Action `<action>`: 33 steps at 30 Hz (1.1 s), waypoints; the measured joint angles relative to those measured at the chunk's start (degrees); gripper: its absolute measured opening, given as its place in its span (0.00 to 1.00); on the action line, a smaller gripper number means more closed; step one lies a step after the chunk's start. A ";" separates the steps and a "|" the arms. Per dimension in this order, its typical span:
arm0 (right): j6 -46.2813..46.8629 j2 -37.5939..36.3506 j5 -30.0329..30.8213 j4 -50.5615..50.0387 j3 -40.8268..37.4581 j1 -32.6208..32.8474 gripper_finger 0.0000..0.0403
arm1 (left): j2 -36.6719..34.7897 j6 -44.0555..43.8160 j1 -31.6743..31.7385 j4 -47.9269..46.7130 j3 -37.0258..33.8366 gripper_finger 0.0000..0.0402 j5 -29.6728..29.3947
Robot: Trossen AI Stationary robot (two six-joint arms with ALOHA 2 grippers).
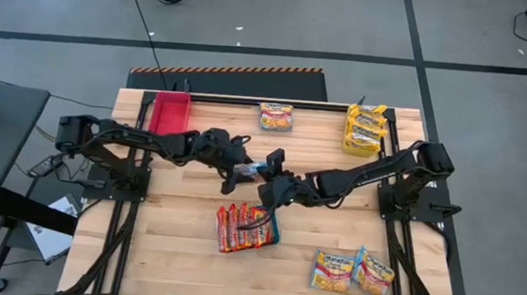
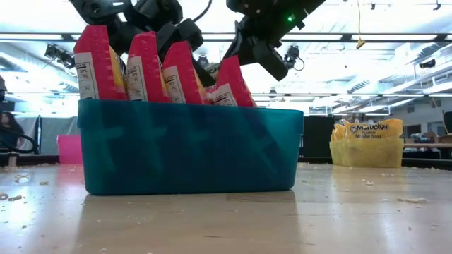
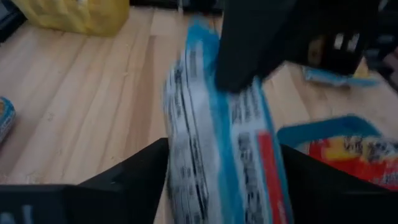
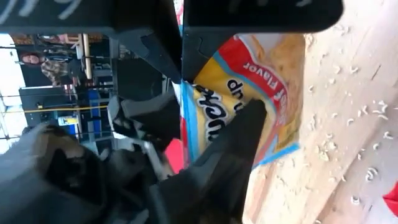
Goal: Sort Maruchan noodles
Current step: Put the middle blue noodle pack into the red bin
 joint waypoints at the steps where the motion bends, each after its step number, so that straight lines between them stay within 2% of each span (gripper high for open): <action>1: -0.02 -0.05 0.20 0.14 0.00 0.13 0.02 | 0.04 0.88 0.00 -0.66 0.06 0.63 0.02; 10: 6.79 -0.11 -2.69 0.58 0.00 0.25 0.06 | -0.03 7.03 0.02 -4.20 0.19 0.30 -0.15; 16: 8.27 -1.05 2.34 5.22 0.02 3.56 0.21 | -2.79 10.38 0.00 -16.77 1.46 0.30 -4.71; 23: 13.77 -3.38 9.74 6.71 0.02 8.26 0.40 | -9.13 18.69 0.41 -46.01 11.76 0.30 -13.07; 29: 22.49 -3.98 9.87 2.51 0.02 11.04 0.43 | -14.15 27.10 6.56 -68.93 18.73 0.30 -21.37; 33: 32.70 -3.98 6.95 -2.33 0.02 11.89 0.43 | -17.31 34.30 14.84 -75.57 18.68 0.30 -23.59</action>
